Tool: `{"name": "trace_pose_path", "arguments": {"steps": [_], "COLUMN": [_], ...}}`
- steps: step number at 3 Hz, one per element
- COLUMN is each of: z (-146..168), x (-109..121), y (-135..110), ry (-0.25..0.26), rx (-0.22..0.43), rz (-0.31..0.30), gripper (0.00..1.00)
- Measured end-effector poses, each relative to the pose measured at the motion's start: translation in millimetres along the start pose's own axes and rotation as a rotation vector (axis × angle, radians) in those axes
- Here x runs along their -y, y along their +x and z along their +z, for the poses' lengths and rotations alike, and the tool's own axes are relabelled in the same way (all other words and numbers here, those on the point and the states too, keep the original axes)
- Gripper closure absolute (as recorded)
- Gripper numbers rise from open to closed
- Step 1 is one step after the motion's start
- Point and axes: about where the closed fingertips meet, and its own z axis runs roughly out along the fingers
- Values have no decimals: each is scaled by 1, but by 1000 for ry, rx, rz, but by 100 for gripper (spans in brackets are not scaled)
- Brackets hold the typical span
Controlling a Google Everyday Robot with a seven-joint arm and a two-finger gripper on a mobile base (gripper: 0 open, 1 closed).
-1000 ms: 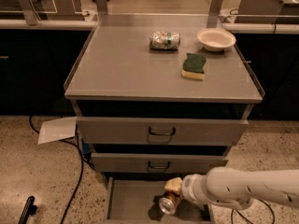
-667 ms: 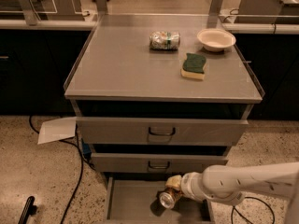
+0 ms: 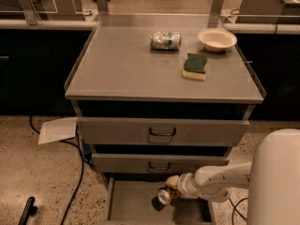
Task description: Place orange can into bottom drawer
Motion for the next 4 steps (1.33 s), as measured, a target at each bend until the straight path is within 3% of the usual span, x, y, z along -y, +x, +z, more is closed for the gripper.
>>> {"name": "trace_pose_path", "arguments": {"steps": [2, 3, 4], "z": [46, 66, 81], "x": [28, 31, 33], "y": [-2, 0, 4], "ry": [-77, -127, -145], "rx": [-102, -176, -227], "rz": [112, 133, 144], "gripper": [100, 100, 100]}}
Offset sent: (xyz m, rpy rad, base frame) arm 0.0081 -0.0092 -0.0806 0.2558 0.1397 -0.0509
